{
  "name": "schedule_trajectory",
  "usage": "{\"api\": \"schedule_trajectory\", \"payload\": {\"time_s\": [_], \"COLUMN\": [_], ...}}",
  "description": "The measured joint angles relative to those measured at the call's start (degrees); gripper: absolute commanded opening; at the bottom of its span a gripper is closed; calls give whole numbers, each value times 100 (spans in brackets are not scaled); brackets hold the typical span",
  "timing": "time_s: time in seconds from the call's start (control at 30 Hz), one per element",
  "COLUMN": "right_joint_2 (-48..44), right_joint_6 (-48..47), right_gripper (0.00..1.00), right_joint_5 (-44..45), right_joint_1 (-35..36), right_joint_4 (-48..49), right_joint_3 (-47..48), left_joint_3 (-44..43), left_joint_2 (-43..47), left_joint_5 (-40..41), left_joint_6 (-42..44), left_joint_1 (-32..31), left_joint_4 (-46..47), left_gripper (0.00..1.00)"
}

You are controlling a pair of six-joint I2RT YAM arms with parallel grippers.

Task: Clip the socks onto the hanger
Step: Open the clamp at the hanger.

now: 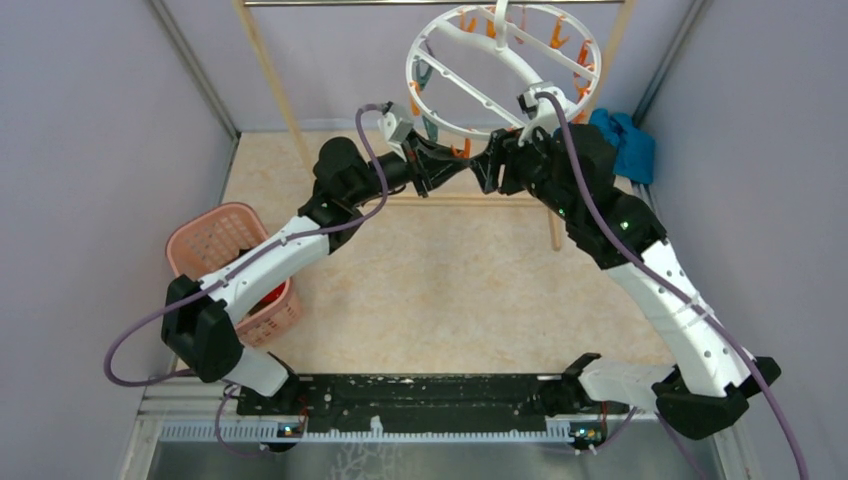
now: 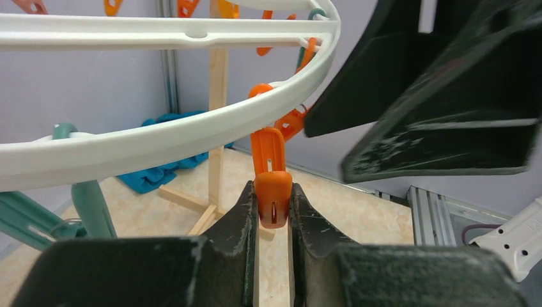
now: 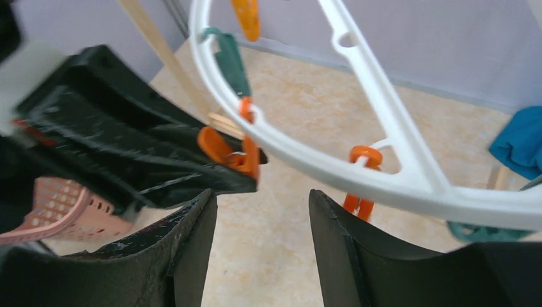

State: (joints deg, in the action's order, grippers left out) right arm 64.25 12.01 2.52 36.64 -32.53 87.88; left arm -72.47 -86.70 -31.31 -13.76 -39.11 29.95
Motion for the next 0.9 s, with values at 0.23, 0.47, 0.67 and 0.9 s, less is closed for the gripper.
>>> {"api": "schedule_trajectory", "payload": {"time_s": [0.23, 0.47, 0.67, 0.9], "right_joint_2": [391, 424, 568, 931], "right_joint_6": [-192, -205, -232, -262], "right_gripper": [56, 56, 58, 63], "right_joint_5": [509, 599, 634, 715], "right_joint_1": [50, 267, 442, 575], "right_joint_4": [20, 46, 85, 127], "right_joint_3": [35, 160, 374, 538], "left_joint_3": [79, 166, 168, 181], "left_joint_2": [249, 251, 251, 260], "left_joint_5": [39, 46, 59, 76], "left_joint_6": [146, 177, 160, 166], "left_joint_1": [13, 24, 28, 81], "left_joint_4": [-219, -317, -310, -442], "left_gripper": [0, 0, 0, 0]}}
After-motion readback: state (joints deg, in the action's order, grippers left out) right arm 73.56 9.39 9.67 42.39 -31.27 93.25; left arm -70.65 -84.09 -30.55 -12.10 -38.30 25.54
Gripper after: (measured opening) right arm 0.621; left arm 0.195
